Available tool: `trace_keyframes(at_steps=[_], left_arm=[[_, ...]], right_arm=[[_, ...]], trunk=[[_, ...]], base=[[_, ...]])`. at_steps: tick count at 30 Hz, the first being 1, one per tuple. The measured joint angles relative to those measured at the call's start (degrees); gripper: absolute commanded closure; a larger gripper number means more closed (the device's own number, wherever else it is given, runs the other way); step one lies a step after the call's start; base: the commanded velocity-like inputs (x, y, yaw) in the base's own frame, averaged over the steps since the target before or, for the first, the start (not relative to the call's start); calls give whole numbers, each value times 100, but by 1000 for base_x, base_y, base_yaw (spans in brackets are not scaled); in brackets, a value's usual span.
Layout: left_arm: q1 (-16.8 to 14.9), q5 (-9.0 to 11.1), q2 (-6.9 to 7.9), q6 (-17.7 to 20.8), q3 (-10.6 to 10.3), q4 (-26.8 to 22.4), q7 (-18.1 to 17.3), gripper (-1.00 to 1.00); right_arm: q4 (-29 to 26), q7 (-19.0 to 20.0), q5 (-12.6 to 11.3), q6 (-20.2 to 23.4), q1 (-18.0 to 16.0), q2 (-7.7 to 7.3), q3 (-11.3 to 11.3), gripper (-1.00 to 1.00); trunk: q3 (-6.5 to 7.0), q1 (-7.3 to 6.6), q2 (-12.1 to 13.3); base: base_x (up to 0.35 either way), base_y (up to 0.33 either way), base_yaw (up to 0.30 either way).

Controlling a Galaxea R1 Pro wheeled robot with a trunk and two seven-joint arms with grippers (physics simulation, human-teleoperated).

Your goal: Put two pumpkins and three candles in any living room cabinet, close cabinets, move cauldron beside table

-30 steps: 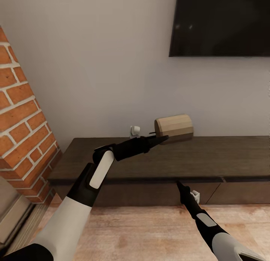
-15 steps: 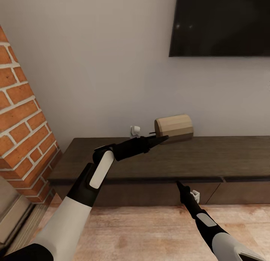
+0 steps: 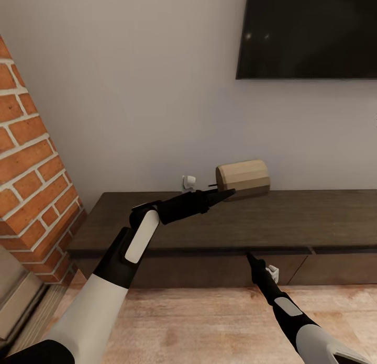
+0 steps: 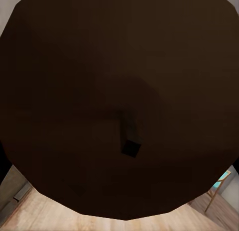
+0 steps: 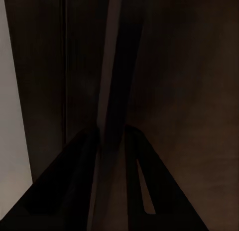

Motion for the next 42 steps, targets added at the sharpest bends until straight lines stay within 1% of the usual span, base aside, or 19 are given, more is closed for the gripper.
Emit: trace_keyframes(at_steps=[10, 12, 21, 42], left_arm=[[1, -3, 0, 0, 0, 0, -4, 100], [0, -7, 0, -2, 0, 1, -4, 100], [-1, -7, 0, -1, 0, 0, -4, 100], [1, -21, 0, -4, 0, 1, 6, 100]], right_arm=[[0, -1, 0, 0, 0, 0, -1, 100], [-69, -102, 11, 2, 2, 2, 27, 100], [-54, -84, 2, 4, 0, 2, 18, 100], [-71, -112, 4, 10, 1, 1, -14, 100]], trunk=[[0, 0, 0], [0, 2, 0], [0, 0, 0], [-1, 2, 0]], base=[[-6, 0, 0], [-120, 0, 0], [-31, 0, 0], [-147, 0, 0]])
